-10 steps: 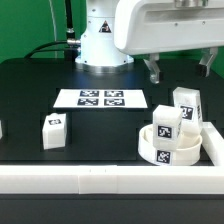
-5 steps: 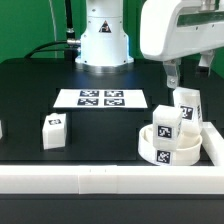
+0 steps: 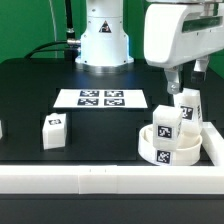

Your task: Assemble stool

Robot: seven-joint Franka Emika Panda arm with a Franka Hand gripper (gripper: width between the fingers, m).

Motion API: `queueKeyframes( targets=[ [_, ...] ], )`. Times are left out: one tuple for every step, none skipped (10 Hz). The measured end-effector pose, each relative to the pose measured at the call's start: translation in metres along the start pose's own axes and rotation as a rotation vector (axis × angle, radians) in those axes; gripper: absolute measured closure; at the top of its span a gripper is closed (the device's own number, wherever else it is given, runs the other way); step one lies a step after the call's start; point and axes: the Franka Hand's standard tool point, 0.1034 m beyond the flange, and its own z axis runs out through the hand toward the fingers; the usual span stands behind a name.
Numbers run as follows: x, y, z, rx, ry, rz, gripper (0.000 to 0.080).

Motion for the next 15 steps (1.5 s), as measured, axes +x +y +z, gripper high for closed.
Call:
queueKeyframes(
  targets=[
    [0.0, 0.0, 0.005, 0.002, -0.005, -0.001, 0.0151],
    [0.0, -0.001, 0.009, 0.004, -0.01, 0.002, 0.0151],
    [0.001, -0.004, 0.012, 0.008, -0.013, 0.01, 0.0151],
    [0.003, -0.007, 0.014, 0.01, -0.015, 0.022, 0.0151],
    [0.005, -0.01, 0.015, 0.01, -0.013, 0.033, 0.0151],
    [0.007, -0.013, 0.015, 0.012, -0.013, 0.034, 0.0151],
    [0.006, -0.012, 0.015, 0.012, -0.014, 0.036, 0.0151],
    [0.004, -0.011, 0.017, 0.014, -0.016, 0.039, 0.0151],
    [0.003, -0.011, 0.018, 0.015, -0.018, 0.039, 0.0151],
    [0.003, -0.011, 0.019, 0.015, -0.02, 0.04, 0.0151],
    [0.002, -0.011, 0.02, 0.016, -0.021, 0.041, 0.0286],
    [0.002, -0.011, 0.02, 0.016, -0.021, 0.042, 0.0286],
    [0.001, -0.01, 0.02, 0.016, -0.021, 0.043, 0.0425],
    [0.001, -0.01, 0.02, 0.016, -0.021, 0.051, 0.0462],
    [0.001, -0.01, 0.02, 0.016, -0.021, 0.073, 0.0462]
  ],
)
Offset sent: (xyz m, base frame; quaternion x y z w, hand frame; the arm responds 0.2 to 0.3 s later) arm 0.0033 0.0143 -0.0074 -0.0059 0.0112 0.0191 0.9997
